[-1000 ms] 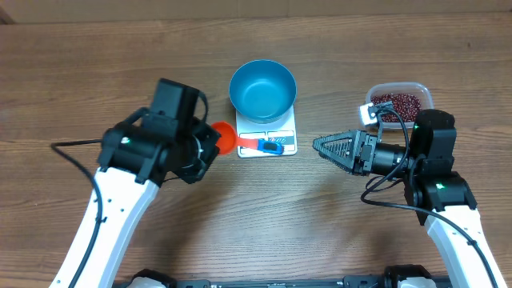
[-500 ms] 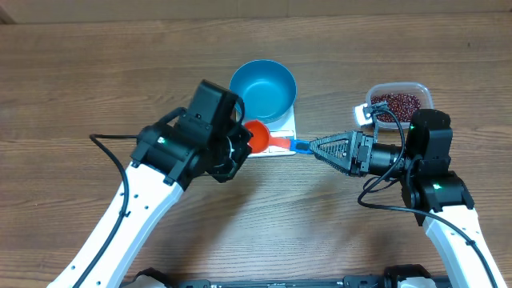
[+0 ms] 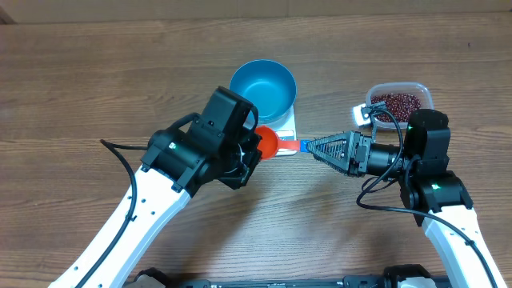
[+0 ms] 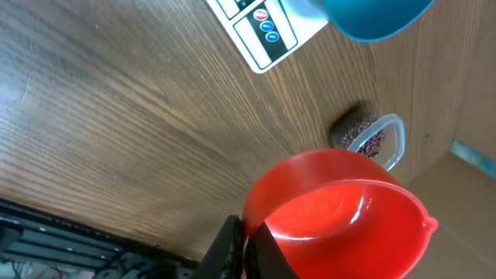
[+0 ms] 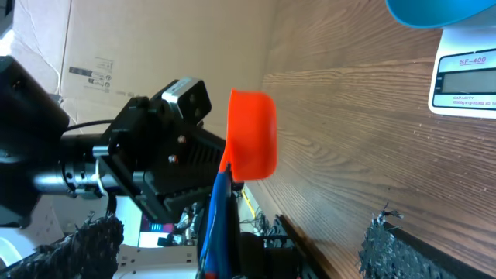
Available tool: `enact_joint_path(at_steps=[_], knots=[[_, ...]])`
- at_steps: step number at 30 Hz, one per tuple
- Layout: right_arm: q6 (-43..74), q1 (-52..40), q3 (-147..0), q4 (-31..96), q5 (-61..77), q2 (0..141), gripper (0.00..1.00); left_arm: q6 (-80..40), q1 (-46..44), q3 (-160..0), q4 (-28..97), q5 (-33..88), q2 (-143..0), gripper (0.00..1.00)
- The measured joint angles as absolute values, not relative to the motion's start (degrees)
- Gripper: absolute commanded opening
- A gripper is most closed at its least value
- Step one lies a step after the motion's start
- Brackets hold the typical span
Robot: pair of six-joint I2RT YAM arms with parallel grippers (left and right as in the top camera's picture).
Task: Scoop item into bowl and weigh 150g on scale
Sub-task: 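Move the right gripper toward the scoop's blue handle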
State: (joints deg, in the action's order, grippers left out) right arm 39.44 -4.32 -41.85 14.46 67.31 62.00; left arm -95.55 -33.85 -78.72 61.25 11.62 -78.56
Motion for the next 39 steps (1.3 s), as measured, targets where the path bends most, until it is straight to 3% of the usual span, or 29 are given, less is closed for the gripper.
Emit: enact_joint_path(at_steps=[8, 14, 39], knots=[[38.70, -4.56, -41.82, 14.44, 66.04, 62.00, 0.98, -100.60, -36.77, -78.72, 61.25, 10.85, -78.56, 0.04], [38.26, -4.54, -41.85, 14.39, 64.95, 62.00, 0.87, -102.10, -37.43, -78.72, 61.30, 10.22, -78.56, 0.04], [42.28, -5.04, -41.87, 11.60, 69.36, 62.00, 0.87, -104.71, -37.43, -78.72, 59.33, 9.78, -78.78, 0.04]])
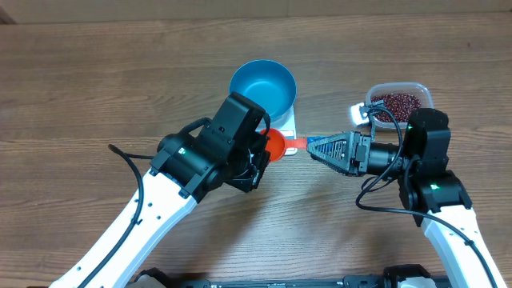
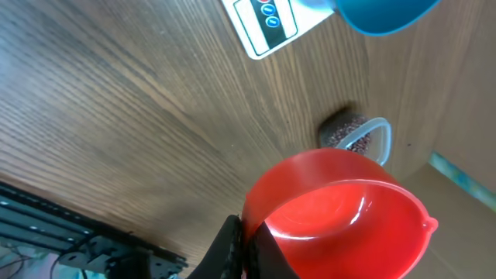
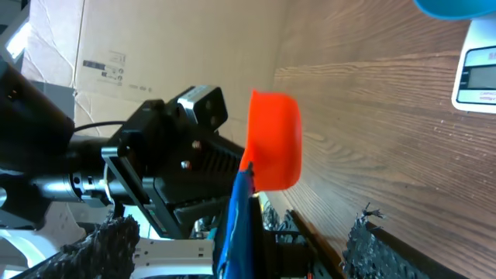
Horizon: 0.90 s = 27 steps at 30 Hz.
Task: Scoop item into bowl and weigh 150g on scale
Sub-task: 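Move the right gripper toward the scoop's blue handle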
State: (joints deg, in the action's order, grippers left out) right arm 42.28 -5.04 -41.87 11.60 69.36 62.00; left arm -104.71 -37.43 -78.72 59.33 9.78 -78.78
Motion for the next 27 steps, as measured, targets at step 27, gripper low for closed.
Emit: enact_joint_path(at_steps=[27], knots=[[43.16, -5.30, -41.89, 10.09, 61.47, 62.00, 0.86, -104.77, -37.54, -78.72, 58.04, 10.48, -82.52, 0.04]])
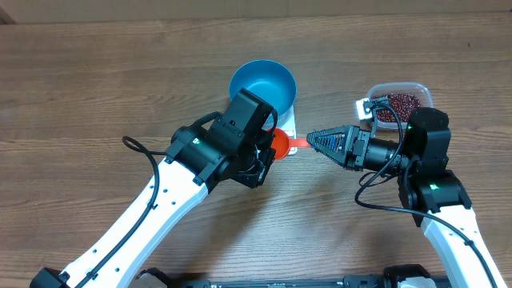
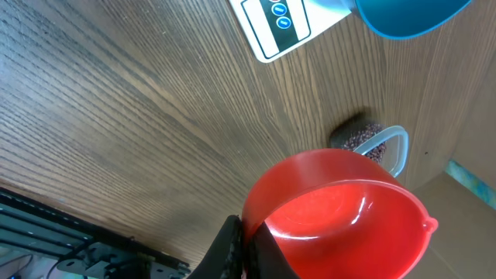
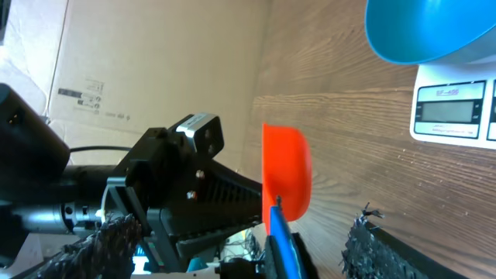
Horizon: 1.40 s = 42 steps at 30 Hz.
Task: Scoop item into bowl and weigh 150g on scale
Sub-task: 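Move the right gripper toward the scoop's blue handle, then close the right gripper on the scoop handle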
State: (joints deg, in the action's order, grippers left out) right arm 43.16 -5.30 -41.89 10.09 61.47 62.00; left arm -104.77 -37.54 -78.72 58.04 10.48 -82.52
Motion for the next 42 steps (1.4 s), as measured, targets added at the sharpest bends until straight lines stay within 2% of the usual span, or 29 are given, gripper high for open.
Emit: enact_joint_path(at_steps=[8, 31, 42], knots=[[43.51, -5.30, -41.89, 9.74, 60.62, 62.00, 0.71, -104.92, -37.54, -78.72, 58.02, 10.46, -82.52, 0.04], [43.53, -6.48, -41.89, 8.43, 60.45, 62.00, 0.70, -104.95, -37.89, -78.72, 56.21, 11.16, -82.52, 0.04], [43.51, -6.48, -41.89, 8.36, 60.38, 62.00, 0.50, -104.95, -38.02, -78.72, 56.12, 11.75, -83.64, 0.04]])
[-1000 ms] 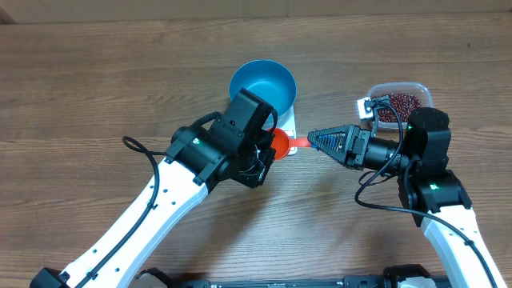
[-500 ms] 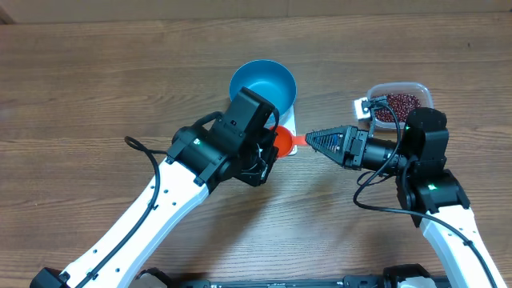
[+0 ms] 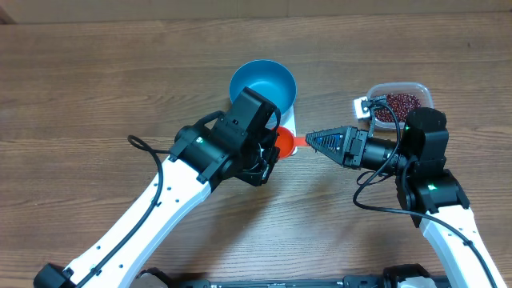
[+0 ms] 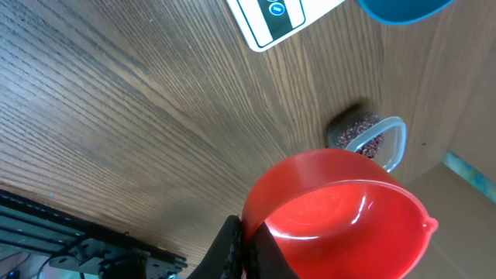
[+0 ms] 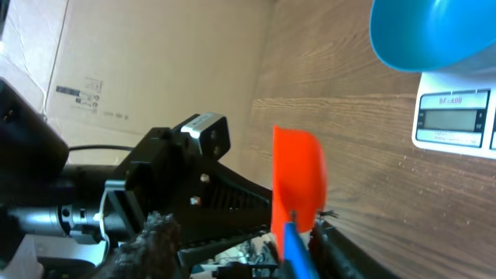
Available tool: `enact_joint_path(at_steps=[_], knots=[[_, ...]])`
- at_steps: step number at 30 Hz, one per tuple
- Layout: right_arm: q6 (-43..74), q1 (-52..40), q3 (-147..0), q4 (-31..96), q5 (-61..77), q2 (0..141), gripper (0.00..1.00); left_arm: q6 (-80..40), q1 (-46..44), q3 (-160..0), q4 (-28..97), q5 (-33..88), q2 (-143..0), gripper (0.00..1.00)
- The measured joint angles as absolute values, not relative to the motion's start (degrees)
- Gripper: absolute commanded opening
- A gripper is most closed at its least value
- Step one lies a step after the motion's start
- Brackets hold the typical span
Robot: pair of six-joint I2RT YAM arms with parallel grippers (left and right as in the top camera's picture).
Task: Scoop item into bowl and weigh 150g on scale
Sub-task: 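Close the right gripper on the scoop handle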
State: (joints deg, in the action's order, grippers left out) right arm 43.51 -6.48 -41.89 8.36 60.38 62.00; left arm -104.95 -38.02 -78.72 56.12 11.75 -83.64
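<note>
The red scoop (image 3: 284,142) hangs over the table just in front of the scale (image 3: 290,124), with my left gripper (image 4: 244,232) shut on its rim. Its cup (image 4: 341,209) is empty. Its blue handle (image 5: 296,249) points into my right gripper (image 5: 244,225), which is open. The right finger is close beside the handle and the left finger stands apart from it. The blue bowl (image 3: 263,90) sits empty on the scale. A clear tub of red beans (image 3: 396,102) rests at the right rear.
A small white tag or lid piece (image 3: 362,108) lies beside the bean tub. The scale's display (image 5: 456,118) faces the front. Cardboard boxes (image 5: 155,70) stand beyond the table's left side. Black cables trail from both arms.
My right gripper's fingers have drawn closer together around the scoop's blue handle, and the right finger now nearly touches it. The left gripper and scoop have hardly shifted.
First my left gripper held the red scoop by its rim left of the scale's front, with the handle between my wide-open right fingers. Over the following moments the left arm and scoop shifted right toward the scale. Now the right fingers stand narrower around the handle.
</note>
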Motion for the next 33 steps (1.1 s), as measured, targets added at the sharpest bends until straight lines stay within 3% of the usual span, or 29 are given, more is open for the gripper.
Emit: enact_joint_path(at_steps=[17, 33], knots=[[43.66, -6.48, -41.89, 8.45, 59.72, 62.00, 0.33, -105.10, -38.28, -78.72, 54.39, 13.13, -84.66, 0.04], [43.33, -6.48, -41.89, 8.95, 59.29, 62.00, 0.11, -105.10, -38.28, -78.72, 54.19, 13.52, -84.66, 0.04]])
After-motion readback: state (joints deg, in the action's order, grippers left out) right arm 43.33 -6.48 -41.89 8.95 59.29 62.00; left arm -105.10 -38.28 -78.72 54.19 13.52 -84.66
